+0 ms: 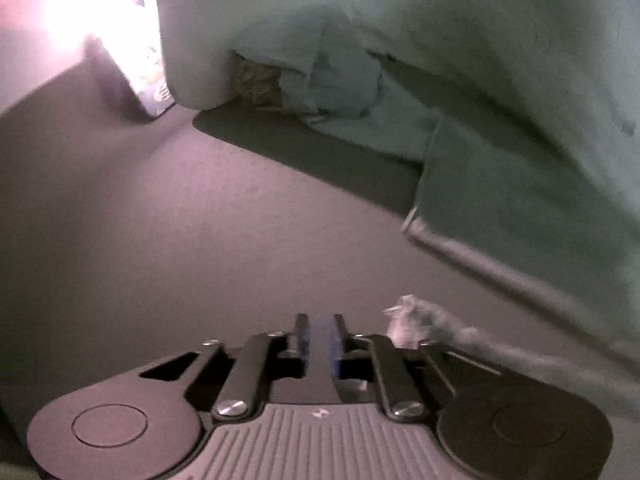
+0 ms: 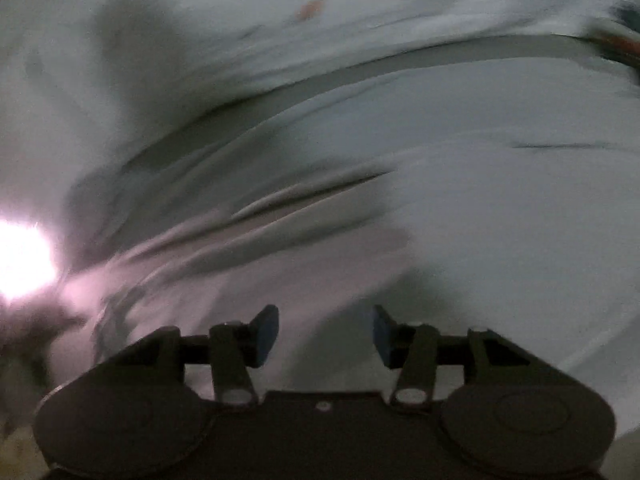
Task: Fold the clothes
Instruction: 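Smooth the folded grey garment flat with the left gripper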
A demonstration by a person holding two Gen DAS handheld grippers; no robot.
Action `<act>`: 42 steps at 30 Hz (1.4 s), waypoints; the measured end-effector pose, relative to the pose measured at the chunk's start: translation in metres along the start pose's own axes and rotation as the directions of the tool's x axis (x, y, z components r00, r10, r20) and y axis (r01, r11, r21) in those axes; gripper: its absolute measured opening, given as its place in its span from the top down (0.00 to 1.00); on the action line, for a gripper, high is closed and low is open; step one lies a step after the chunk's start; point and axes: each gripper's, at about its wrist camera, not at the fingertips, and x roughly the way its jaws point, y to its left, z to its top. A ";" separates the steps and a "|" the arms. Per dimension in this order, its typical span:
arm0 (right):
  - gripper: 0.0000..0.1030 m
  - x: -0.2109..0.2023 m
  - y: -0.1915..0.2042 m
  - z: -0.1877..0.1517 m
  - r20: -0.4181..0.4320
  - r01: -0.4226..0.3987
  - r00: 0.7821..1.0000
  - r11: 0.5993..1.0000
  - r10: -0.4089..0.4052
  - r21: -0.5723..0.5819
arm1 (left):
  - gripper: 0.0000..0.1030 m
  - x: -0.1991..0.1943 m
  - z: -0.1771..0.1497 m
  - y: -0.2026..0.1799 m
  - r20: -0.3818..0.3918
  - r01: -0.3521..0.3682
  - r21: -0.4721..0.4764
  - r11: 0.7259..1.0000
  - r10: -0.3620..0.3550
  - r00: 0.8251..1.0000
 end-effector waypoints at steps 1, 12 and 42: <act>0.37 -0.004 -0.022 0.006 0.024 0.030 0.999 0.999 -0.031 0.038 | 0.70 -0.010 -0.004 -0.007 0.013 0.011 0.006 1.000 -0.011 1.000; 0.30 -0.039 -0.283 0.049 0.156 0.087 0.967 0.836 -0.202 0.542 | 0.34 -0.078 -0.133 -0.166 -0.168 0.297 0.010 0.955 -0.291 0.942; 0.18 -0.022 -0.404 0.107 0.079 0.251 0.932 0.788 -0.353 0.562 | 0.28 -0.112 -0.194 -0.083 -0.162 0.046 -0.431 0.901 -0.128 0.978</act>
